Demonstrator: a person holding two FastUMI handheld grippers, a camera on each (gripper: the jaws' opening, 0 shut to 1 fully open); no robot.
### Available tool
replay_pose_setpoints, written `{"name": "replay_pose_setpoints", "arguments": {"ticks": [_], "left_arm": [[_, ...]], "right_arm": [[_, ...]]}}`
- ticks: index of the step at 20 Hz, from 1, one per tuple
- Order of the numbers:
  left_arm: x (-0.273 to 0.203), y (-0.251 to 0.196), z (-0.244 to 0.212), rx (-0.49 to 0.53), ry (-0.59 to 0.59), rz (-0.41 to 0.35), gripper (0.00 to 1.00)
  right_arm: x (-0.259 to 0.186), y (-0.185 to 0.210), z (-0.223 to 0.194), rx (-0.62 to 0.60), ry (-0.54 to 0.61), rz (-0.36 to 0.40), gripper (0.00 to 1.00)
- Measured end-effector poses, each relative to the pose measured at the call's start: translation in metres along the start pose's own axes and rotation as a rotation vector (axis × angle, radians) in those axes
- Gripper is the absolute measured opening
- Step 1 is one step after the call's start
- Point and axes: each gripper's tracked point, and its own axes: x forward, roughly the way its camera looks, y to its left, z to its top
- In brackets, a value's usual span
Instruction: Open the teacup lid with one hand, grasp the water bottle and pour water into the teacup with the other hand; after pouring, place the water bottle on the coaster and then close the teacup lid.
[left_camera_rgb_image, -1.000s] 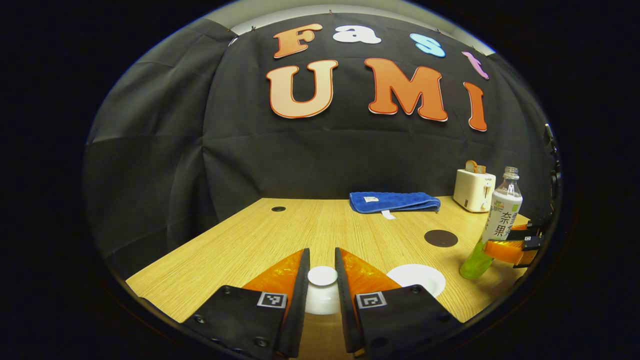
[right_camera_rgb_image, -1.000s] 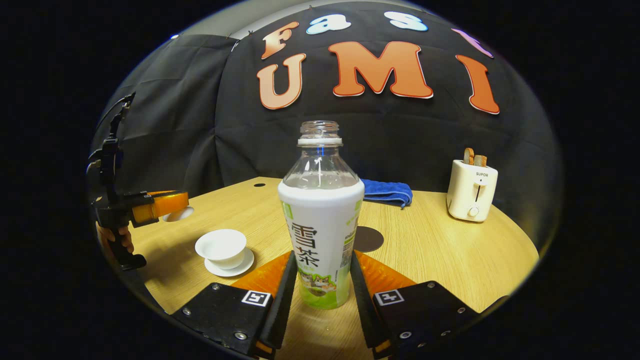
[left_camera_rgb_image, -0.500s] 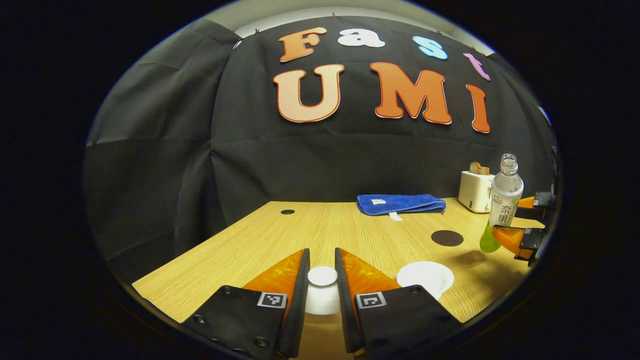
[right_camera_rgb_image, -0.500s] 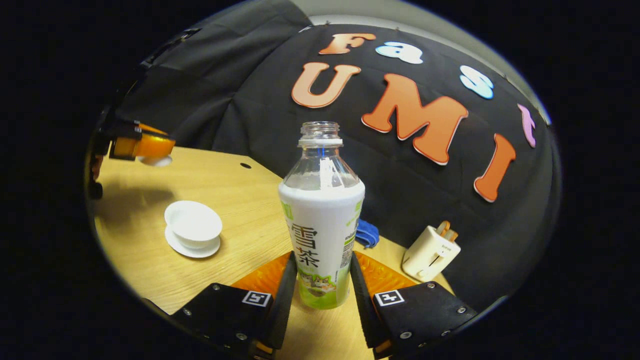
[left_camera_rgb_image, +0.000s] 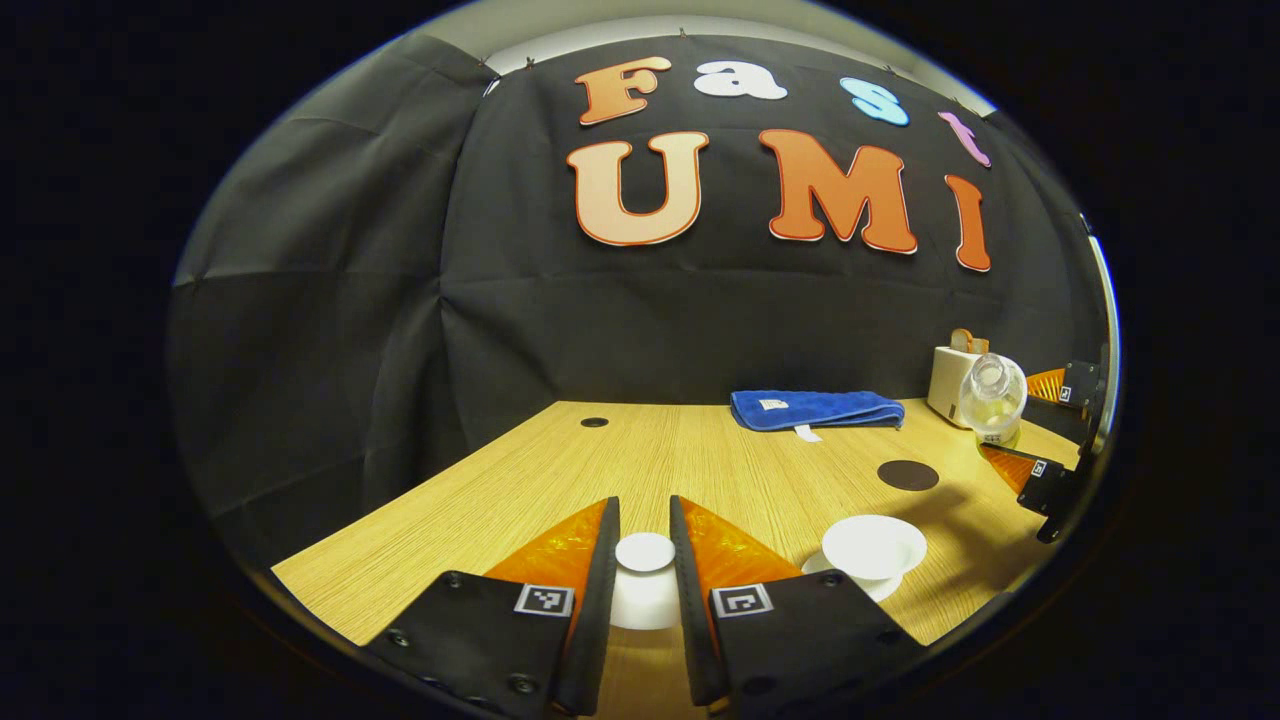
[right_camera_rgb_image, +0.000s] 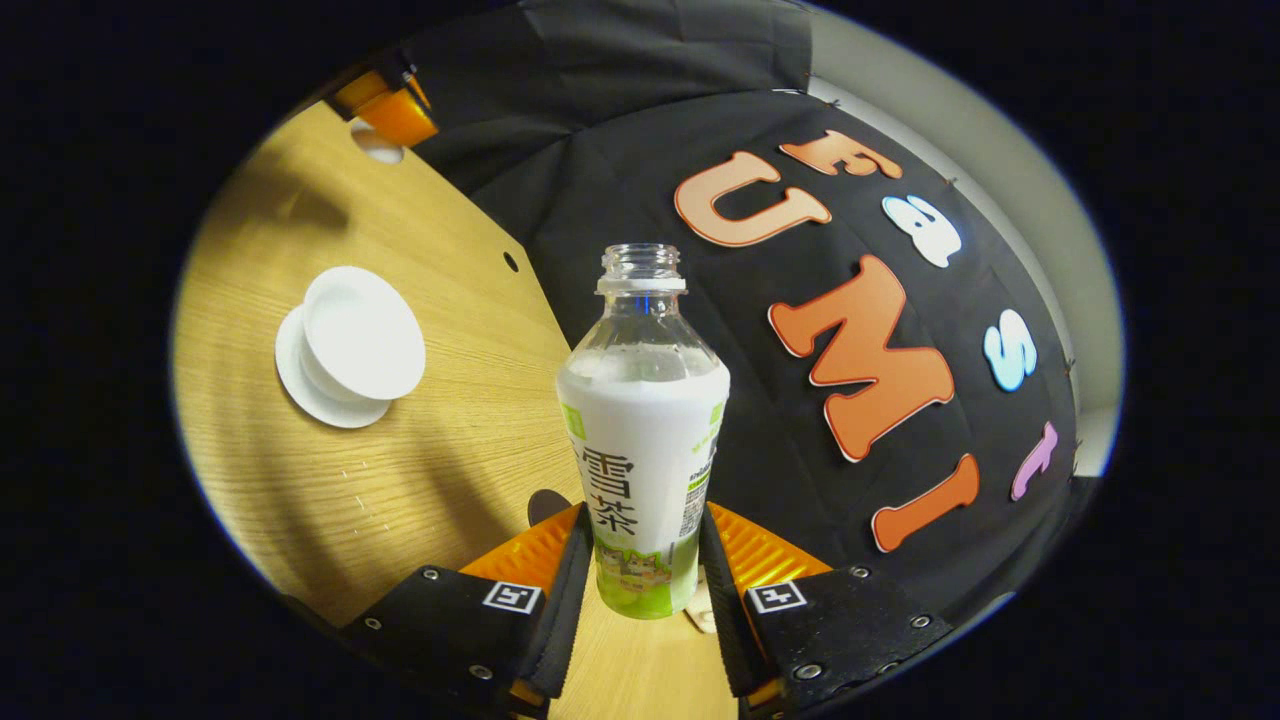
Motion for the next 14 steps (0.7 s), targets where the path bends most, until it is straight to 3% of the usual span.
{"name": "replay_pose_setpoints", "arguments": {"ticks": [5,14], "left_arm": [[0.001,0.010,-0.011,-0.009,0.016,0.009,0.36],[0.001,0.021,-0.011,-0.015,0.017,0.018,0.36]], "right_arm": [[0.007,0.007,0.012,-0.240,-0.072,-0.030,0.60],[0.021,-0.005,0.019,-0.492,-0.128,-0.071,0.58]]}}
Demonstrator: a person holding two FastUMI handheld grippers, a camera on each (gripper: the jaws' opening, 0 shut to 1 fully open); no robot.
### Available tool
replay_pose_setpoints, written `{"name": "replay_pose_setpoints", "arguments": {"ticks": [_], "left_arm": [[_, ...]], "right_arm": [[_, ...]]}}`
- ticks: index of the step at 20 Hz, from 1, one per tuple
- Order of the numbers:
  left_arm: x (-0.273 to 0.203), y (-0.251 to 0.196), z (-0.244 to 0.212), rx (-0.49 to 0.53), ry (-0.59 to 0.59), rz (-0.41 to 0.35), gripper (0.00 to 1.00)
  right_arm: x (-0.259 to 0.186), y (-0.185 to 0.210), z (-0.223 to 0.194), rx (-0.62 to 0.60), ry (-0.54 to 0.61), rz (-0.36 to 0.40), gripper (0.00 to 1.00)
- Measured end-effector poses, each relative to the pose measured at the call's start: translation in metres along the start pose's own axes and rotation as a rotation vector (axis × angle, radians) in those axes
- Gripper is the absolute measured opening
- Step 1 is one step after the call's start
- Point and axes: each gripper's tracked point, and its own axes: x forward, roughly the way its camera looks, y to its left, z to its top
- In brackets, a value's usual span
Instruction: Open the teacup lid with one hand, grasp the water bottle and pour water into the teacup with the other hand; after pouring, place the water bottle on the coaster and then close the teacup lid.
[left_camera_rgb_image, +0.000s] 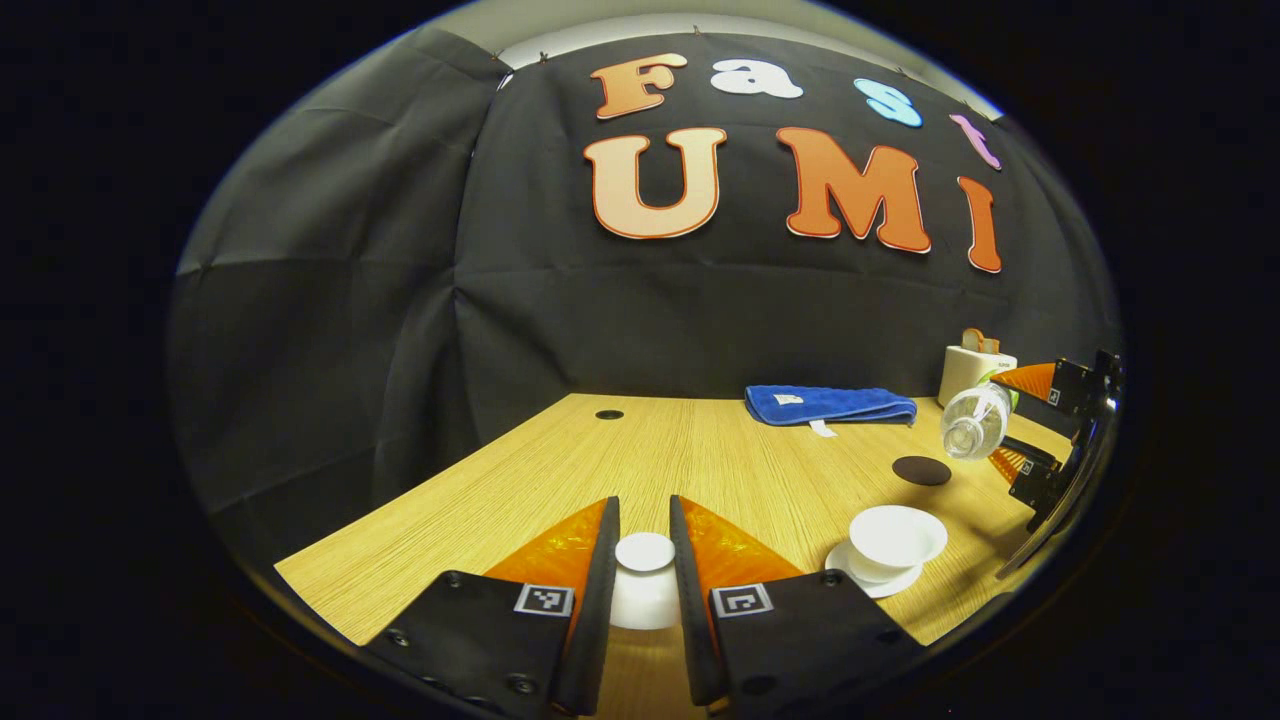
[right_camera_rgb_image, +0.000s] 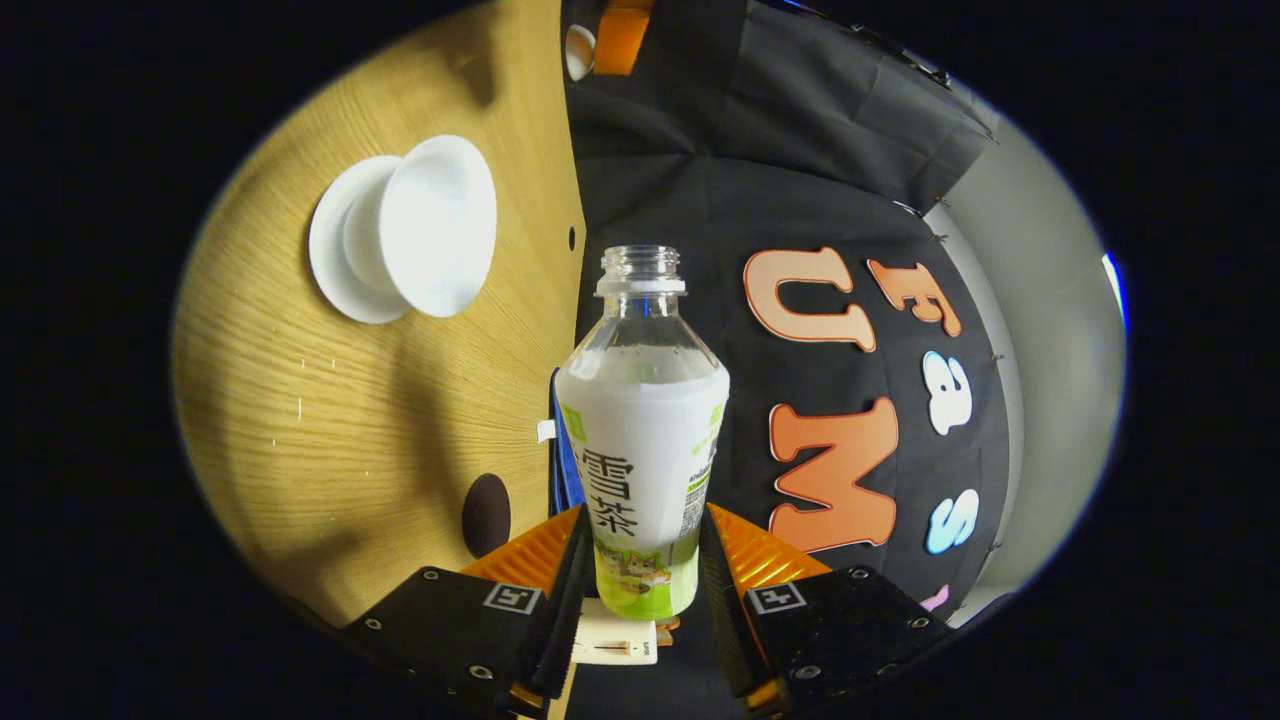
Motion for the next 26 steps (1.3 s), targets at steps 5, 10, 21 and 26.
{"name": "replay_pose_setpoints", "arguments": {"ticks": [5,10,21,26], "left_arm": [[0.002,0.005,-0.002,-0.009,0.006,0.006,0.36],[0.004,0.007,-0.004,-0.015,0.014,0.004,0.36],[0.002,0.009,0.000,-0.014,0.011,0.005,0.36],[0.002,0.009,0.002,-0.011,0.007,0.003,0.36]], "right_arm": [[0.003,-0.006,0.003,-0.101,-0.037,-0.029,0.60],[0.005,-0.010,0.002,-0.162,-0.052,-0.054,0.60],[0.017,-0.039,0.002,-0.254,-0.093,-0.135,0.60],[0.019,-0.056,0.009,-0.302,-0.117,-0.191,0.57]]}}
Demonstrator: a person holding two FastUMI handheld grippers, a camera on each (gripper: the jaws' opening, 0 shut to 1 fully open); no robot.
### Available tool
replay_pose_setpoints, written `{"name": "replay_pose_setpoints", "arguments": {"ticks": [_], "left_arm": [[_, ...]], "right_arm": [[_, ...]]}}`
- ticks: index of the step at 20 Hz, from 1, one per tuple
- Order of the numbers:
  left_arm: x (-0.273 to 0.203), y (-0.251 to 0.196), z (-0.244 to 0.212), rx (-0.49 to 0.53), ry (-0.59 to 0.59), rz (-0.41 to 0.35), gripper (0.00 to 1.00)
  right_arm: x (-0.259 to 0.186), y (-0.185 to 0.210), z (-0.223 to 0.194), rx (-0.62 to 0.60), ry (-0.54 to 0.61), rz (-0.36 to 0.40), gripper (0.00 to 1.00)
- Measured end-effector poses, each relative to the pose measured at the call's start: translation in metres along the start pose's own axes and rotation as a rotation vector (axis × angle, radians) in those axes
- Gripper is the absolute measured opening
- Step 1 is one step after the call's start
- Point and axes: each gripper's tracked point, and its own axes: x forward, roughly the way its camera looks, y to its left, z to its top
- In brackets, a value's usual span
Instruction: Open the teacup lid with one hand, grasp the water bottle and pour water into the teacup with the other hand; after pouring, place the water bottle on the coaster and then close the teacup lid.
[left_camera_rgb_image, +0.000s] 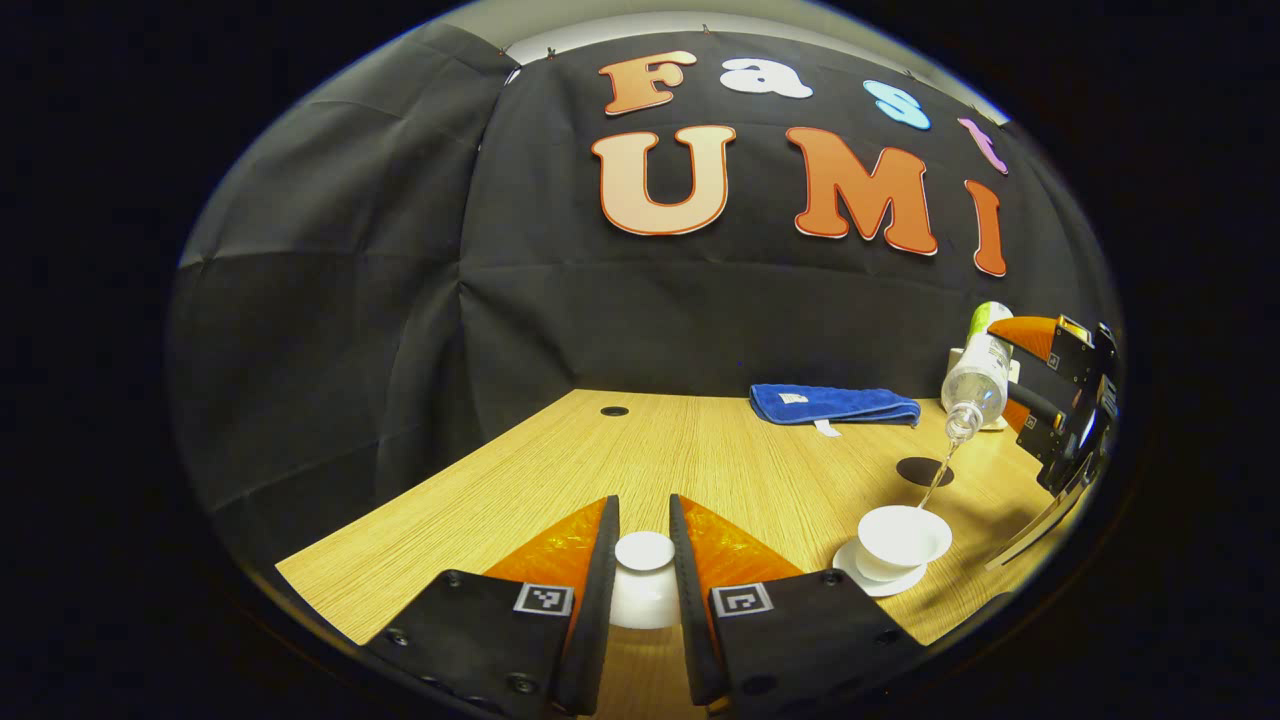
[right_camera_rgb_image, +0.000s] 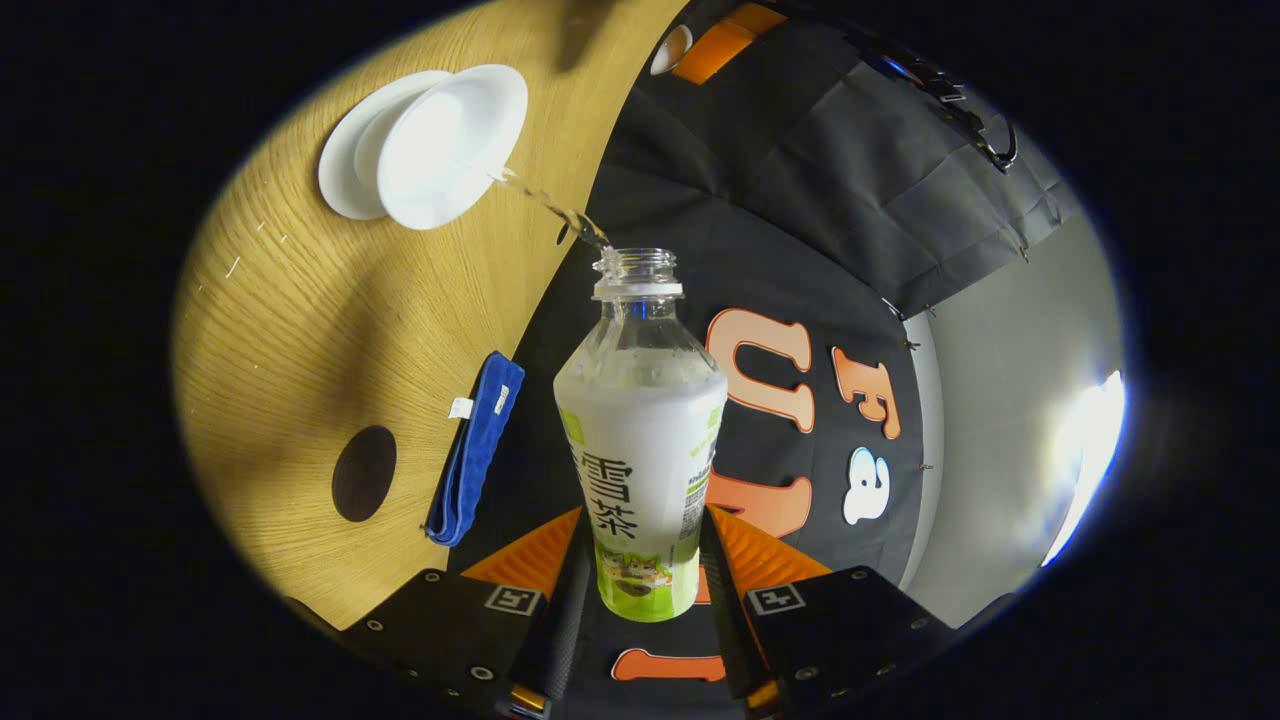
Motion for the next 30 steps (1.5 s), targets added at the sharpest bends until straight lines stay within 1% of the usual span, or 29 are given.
{"name": "replay_pose_setpoints", "arguments": {"ticks": [1,2,3,4,7,9,11,16,22,26,29,30], "left_arm": [[-0.002,0.000,0.002,-0.001,-0.002,-0.002,0.36],[-0.003,0.000,0.004,-0.002,-0.005,-0.001,0.36],[-0.003,0.000,0.004,-0.005,-0.008,-0.003,0.36],[-0.002,0.000,0.003,-0.006,-0.007,-0.003,0.36],[-0.005,0.002,0.004,-0.002,-0.008,-0.002,0.36],[-0.006,0.001,0.006,-0.001,-0.011,-0.002,0.35],[-0.008,0.002,0.006,0.001,-0.011,-0.002,0.36],[-0.010,0.002,0.003,-0.007,-0.010,-0.003,0.36],[-0.012,0.001,0.002,-0.015,-0.012,-0.015,0.36],[-0.013,0.003,0.003,-0.016,-0.018,-0.012,0.36],[-0.016,0.001,0.005,-0.017,-0.024,-0.017,0.36],[-0.017,0.000,0.006,-0.019,-0.031,-0.022,0.35]], "right_arm": [[0.000,-0.002,-0.001,-0.009,-0.004,-0.013,0.57],[0.001,-0.003,0.000,-0.018,-0.009,-0.025,0.60],[0.001,-0.003,0.000,-0.026,-0.012,-0.029,0.57],[0.001,-0.006,0.001,-0.035,-0.018,-0.039,0.60],[-0.001,-0.007,0.004,-0.068,-0.039,-0.067,0.60],[-0.003,-0.006,0.008,-0.078,-0.044,-0.062,0.60],[-0.002,-0.008,0.009,-0.091,-0.056,-0.066,0.60],[0.001,-0.014,0.012,-0.167,-0.096,-0.078,0.60],[0.002,-0.016,0.019,-0.228,-0.150,-0.083,0.60],[0.004,-0.017,0.022,-0.248,-0.179,-0.092,0.60],[0.004,-0.017,0.023,-0.245,-0.194,-0.083,0.60],[0.005,-0.016,0.022,-0.236,-0.194,-0.076,0.60]]}}
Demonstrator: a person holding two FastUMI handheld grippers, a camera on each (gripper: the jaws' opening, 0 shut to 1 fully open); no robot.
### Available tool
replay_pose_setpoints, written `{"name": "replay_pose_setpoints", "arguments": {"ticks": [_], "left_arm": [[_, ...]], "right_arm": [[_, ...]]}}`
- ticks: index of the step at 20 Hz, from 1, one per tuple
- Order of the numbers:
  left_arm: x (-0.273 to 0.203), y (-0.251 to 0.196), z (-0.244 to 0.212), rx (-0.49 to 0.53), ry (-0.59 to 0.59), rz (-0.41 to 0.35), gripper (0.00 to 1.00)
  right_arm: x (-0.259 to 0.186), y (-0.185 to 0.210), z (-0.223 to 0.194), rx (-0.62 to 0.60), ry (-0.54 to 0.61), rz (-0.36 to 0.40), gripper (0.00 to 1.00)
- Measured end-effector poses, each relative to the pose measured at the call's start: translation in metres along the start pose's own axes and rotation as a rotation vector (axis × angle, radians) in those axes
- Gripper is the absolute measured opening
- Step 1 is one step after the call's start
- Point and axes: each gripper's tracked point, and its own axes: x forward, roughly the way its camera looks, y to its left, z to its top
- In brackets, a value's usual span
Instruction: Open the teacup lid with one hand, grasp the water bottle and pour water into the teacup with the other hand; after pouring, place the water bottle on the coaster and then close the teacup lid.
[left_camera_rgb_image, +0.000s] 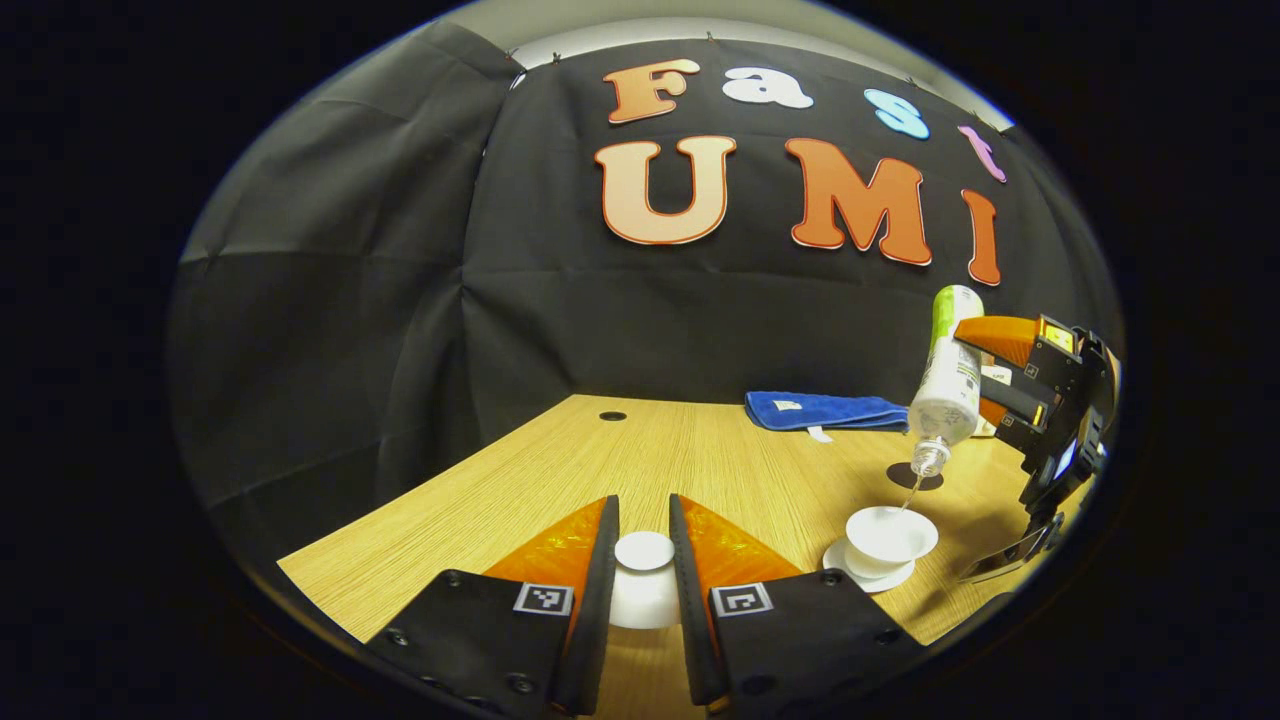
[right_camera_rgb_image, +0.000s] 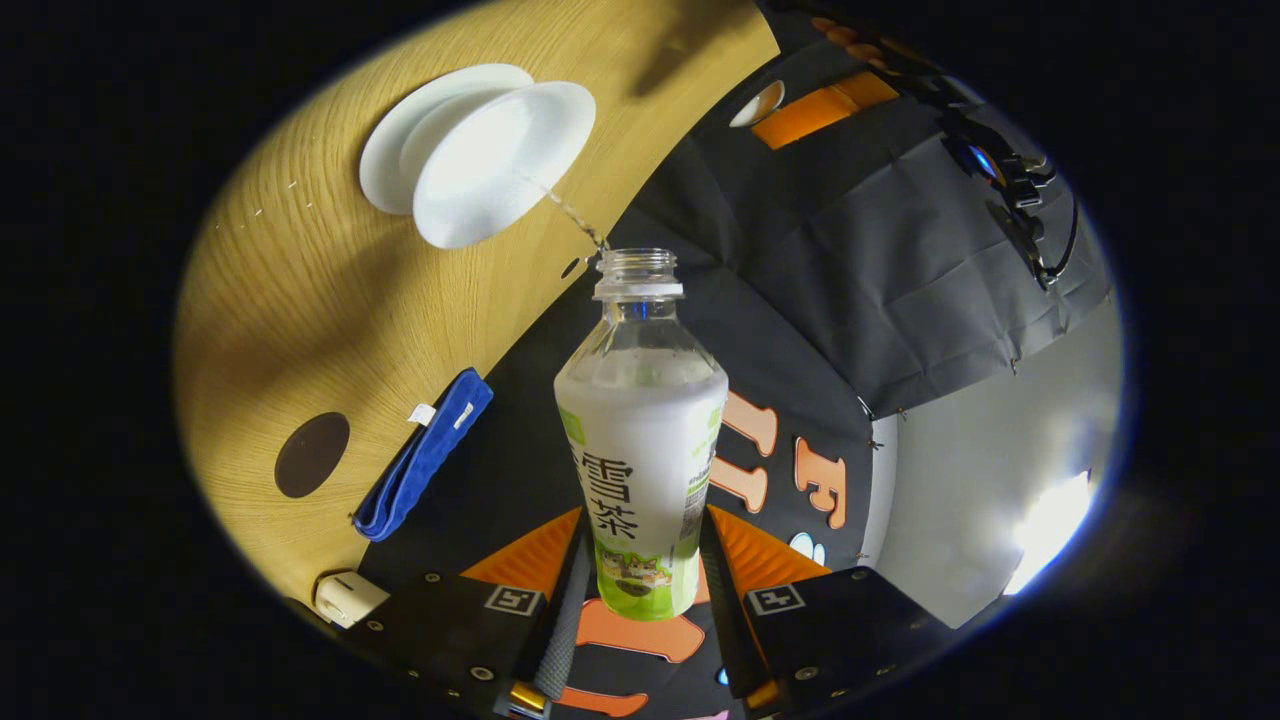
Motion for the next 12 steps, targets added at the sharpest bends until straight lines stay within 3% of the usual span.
{"name": "replay_pose_setpoints", "arguments": {"ticks": [7,9,12], "left_arm": [[-0.004,-0.012,0.007,0.000,-0.022,-0.018,0.36],[-0.004,-0.016,0.008,-0.002,-0.023,-0.024,0.36],[-0.002,-0.032,0.011,-0.002,-0.028,-0.053,0.36]], "right_arm": [[-0.002,0.021,-0.005,0.240,0.038,0.124,0.60],[0.002,0.032,-0.013,0.362,0.060,0.161,0.60],[-0.001,0.056,-0.014,0.638,0.125,0.227,0.61]]}}
